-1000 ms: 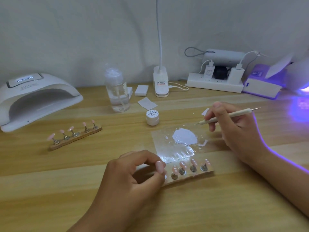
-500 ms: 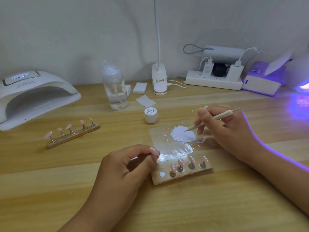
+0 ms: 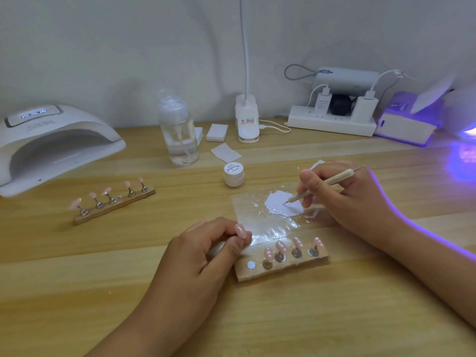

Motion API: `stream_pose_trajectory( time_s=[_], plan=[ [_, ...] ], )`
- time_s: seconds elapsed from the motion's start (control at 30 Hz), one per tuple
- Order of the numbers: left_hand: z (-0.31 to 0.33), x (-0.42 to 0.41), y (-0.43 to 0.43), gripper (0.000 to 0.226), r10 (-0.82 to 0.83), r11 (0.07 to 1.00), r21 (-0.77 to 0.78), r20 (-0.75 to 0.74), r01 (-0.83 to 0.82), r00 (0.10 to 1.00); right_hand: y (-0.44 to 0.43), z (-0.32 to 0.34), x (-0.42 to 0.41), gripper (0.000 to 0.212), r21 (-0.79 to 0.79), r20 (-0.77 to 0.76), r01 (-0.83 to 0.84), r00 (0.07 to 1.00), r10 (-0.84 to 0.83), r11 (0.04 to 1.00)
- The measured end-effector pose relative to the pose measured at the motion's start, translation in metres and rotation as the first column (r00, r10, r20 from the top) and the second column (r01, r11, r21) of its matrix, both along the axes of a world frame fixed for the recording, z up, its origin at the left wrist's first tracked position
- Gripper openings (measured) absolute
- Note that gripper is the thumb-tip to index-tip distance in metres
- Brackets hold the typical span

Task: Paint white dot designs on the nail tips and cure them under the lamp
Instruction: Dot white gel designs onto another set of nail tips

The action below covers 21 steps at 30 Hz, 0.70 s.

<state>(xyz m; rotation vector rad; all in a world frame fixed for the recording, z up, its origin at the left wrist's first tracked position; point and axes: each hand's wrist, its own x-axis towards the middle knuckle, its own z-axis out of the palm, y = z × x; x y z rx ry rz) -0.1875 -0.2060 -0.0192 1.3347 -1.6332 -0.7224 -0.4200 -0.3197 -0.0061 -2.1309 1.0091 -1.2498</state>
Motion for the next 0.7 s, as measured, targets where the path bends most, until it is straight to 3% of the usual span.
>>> stream_pose_trajectory(
  time_s=[0.7],
  plan=[
    [-0.0001,-0.0014,0.0000,0.009,-0.008,1.000,0.016,-0.015,0.008,1.000,0.0005,0.0001,0.0001,0.034,0.018,0.013,0.024,1.000,-0.025,1.000]
  ],
)
